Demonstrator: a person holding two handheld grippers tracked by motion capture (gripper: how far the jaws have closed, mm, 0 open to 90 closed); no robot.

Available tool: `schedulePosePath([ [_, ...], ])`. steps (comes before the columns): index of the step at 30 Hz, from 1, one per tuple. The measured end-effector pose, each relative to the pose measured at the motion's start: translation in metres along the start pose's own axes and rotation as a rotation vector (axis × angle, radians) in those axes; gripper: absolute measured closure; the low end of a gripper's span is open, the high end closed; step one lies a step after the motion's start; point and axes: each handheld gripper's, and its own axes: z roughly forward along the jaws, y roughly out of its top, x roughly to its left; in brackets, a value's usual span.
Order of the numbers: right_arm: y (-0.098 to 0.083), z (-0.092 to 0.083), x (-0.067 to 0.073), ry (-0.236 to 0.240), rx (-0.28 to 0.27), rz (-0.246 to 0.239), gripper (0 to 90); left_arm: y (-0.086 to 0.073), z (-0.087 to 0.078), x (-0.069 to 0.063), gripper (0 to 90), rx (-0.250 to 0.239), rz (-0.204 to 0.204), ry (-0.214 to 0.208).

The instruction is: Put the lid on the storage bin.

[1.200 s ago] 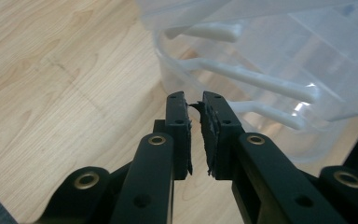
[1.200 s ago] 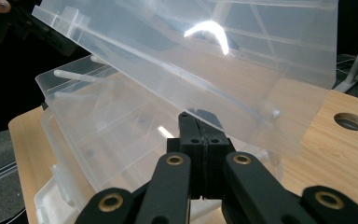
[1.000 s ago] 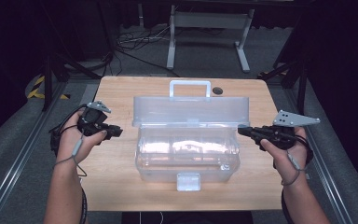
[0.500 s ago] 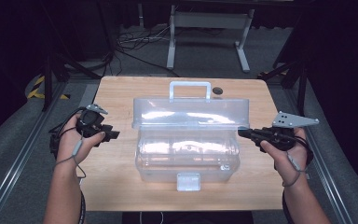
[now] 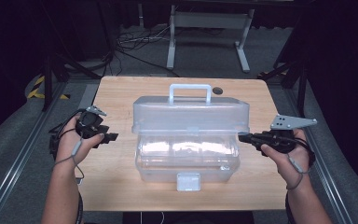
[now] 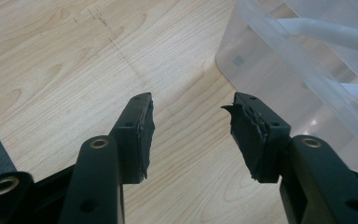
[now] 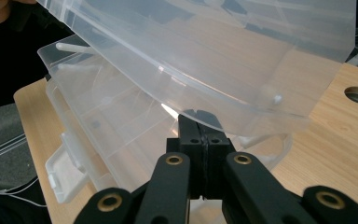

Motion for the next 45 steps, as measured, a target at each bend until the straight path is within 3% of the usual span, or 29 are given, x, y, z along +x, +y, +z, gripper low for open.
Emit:
schedulePosePath([
  [11,-0.001,0.0,0.0,0.021,0.064,0.021,90.0,-0.002,0.003,0.0,45.8,0.014,0.007,0.009],
  [25,-0.003,0.001,0.003,0.028,0.14,-0.009,90.0,-0.003,0.009,0.001,42.0,0.027,0.006,-0.002],
  [28,-0.003,0.002,0.003,0.029,0.151,-0.014,89.9,-0.003,0.011,0.001,41.7,0.033,0.002,-0.011],
  [31,-0.004,0.002,0.004,0.035,0.165,-0.018,89.3,-0.002,0.012,-0.001,41.9,0.042,0.012,-0.05],
  [41,-0.007,0.003,0.005,0.033,0.197,-0.024,89.0,0.0,0.018,0.002,39.4,0.051,0.014,-0.035],
  [45,-0.008,0.001,0.005,0.024,0.21,-0.041,88.5,0.001,0.02,0.001,39.4,0.052,0.018,-0.048],
])
